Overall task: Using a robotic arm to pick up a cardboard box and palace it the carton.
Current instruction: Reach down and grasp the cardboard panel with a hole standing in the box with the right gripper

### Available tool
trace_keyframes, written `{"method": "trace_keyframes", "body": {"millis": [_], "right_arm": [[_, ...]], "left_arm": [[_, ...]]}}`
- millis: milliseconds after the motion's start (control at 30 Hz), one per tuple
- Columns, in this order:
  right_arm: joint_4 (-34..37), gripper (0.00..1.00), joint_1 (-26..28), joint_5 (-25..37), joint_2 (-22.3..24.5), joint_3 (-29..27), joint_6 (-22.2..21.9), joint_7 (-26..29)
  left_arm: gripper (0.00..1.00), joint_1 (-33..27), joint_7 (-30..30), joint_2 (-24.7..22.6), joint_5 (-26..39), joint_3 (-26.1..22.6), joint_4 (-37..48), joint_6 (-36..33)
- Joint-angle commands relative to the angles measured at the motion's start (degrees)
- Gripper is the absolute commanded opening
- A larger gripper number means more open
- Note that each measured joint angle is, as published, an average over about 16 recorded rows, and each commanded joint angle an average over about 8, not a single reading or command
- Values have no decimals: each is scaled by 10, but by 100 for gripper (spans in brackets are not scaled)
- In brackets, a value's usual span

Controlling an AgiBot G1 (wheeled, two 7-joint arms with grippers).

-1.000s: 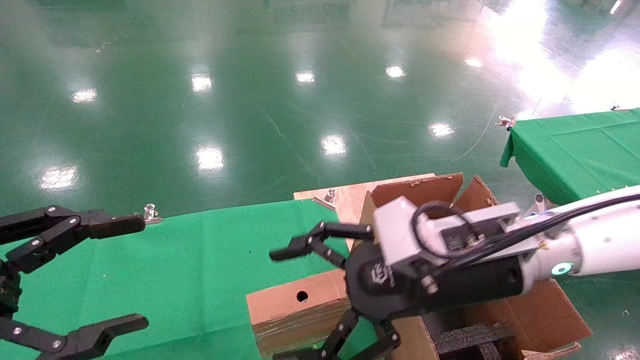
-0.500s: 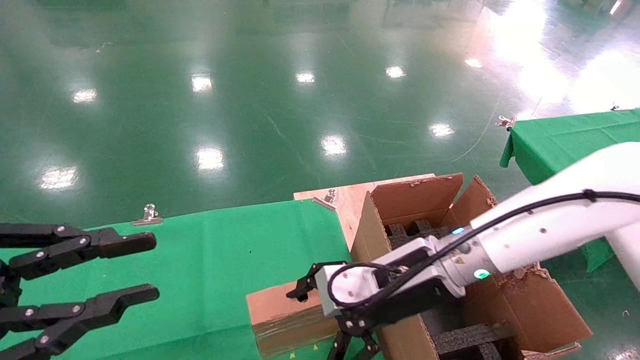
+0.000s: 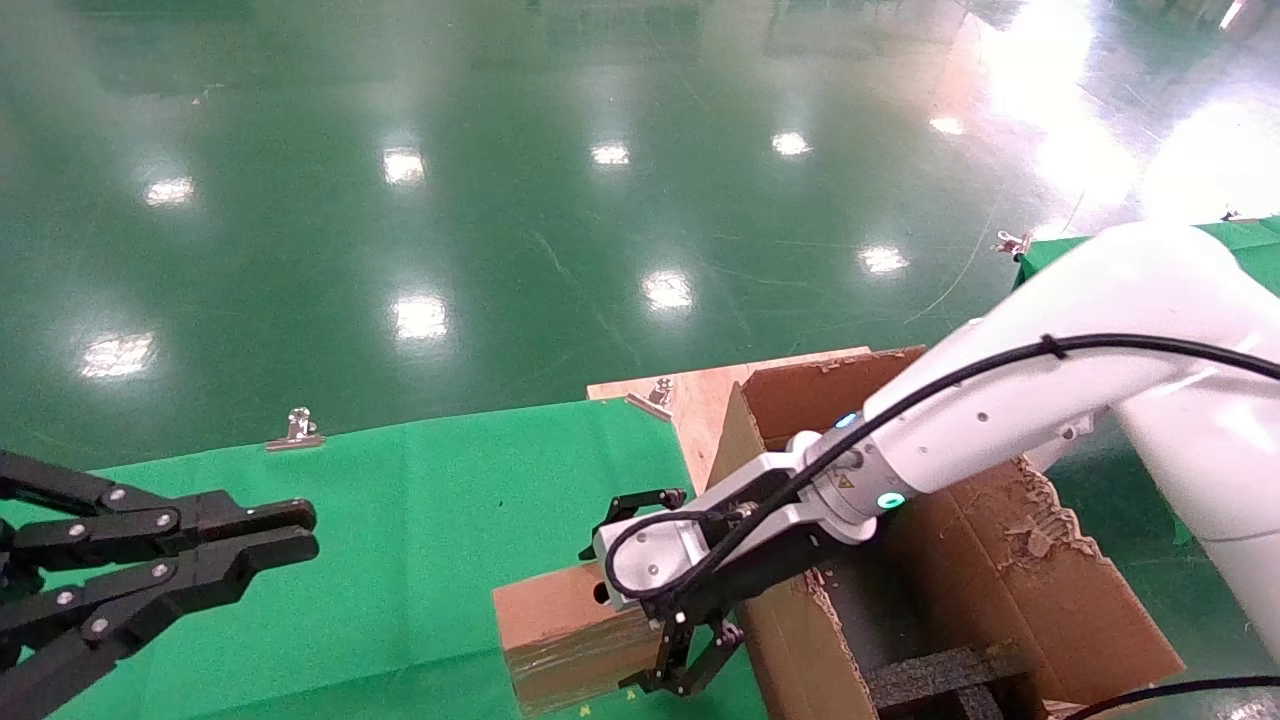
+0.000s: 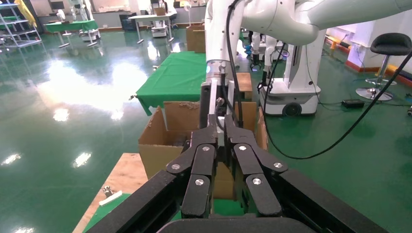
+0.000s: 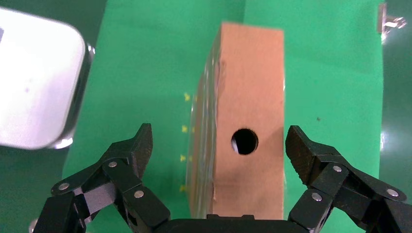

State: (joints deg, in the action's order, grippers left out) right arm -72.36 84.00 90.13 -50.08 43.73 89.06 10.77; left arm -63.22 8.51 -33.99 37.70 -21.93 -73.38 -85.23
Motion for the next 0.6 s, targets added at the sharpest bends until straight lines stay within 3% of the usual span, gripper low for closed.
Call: {"method": "trace_keyframes", "body": {"millis": [33,200,267,467,533,600], "right_arm": [[3,100,9,16,-9,12,3,-1],[17,100,26,41,-25,34,2,-14],[22,87,30,45,-29,39,0,-19],[31,13,38,53,-36,47,-3,-31],[31,1,39,55,-36,48,-4,-32],[32,0,40,55,-36,48,-5,-32]], "left_arm": [[0,0,0,0,0,0,0,0],[0,0,0,0,0,0,0,0],[5,0,0,0,0,0,0,0],[80,0,0,0,0,0,0,0],[100,0,0,0,0,0,0,0],[100,0,0,0,1,0,0,0]]}}
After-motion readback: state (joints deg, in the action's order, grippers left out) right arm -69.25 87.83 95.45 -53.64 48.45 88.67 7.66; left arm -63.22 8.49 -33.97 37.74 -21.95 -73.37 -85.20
